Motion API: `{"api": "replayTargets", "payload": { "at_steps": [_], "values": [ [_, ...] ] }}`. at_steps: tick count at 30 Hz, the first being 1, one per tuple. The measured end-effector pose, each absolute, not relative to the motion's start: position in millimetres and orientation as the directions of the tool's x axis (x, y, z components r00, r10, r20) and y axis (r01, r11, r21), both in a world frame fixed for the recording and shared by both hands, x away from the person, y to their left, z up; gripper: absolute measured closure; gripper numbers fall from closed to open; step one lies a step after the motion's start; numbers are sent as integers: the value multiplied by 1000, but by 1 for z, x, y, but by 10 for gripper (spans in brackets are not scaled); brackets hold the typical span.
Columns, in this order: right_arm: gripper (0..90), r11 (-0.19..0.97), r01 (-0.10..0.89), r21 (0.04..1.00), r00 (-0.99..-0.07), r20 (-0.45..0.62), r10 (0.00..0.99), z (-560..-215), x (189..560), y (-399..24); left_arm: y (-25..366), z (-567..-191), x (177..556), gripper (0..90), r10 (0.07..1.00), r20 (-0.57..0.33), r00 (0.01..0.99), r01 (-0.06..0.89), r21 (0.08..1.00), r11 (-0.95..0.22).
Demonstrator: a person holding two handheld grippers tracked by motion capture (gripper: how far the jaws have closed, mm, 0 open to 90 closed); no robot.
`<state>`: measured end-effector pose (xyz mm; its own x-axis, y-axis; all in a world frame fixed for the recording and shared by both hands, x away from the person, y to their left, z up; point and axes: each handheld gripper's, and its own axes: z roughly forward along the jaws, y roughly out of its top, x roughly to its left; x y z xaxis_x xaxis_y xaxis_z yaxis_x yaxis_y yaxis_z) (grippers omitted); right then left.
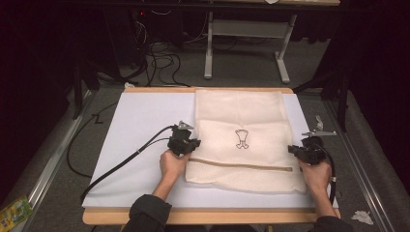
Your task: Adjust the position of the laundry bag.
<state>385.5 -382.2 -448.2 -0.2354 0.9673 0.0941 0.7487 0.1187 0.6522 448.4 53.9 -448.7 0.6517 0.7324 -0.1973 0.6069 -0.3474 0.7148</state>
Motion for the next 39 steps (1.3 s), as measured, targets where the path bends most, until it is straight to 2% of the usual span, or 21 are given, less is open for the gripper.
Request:
{"api": "replayTargets", "payload": {
  "at_steps": [39],
  "values": [
    [870,162,707,688,-343,134,930,-446,392,-339,114,-439,442,854,765,-211,609,618,730,-291]
  ]
}}
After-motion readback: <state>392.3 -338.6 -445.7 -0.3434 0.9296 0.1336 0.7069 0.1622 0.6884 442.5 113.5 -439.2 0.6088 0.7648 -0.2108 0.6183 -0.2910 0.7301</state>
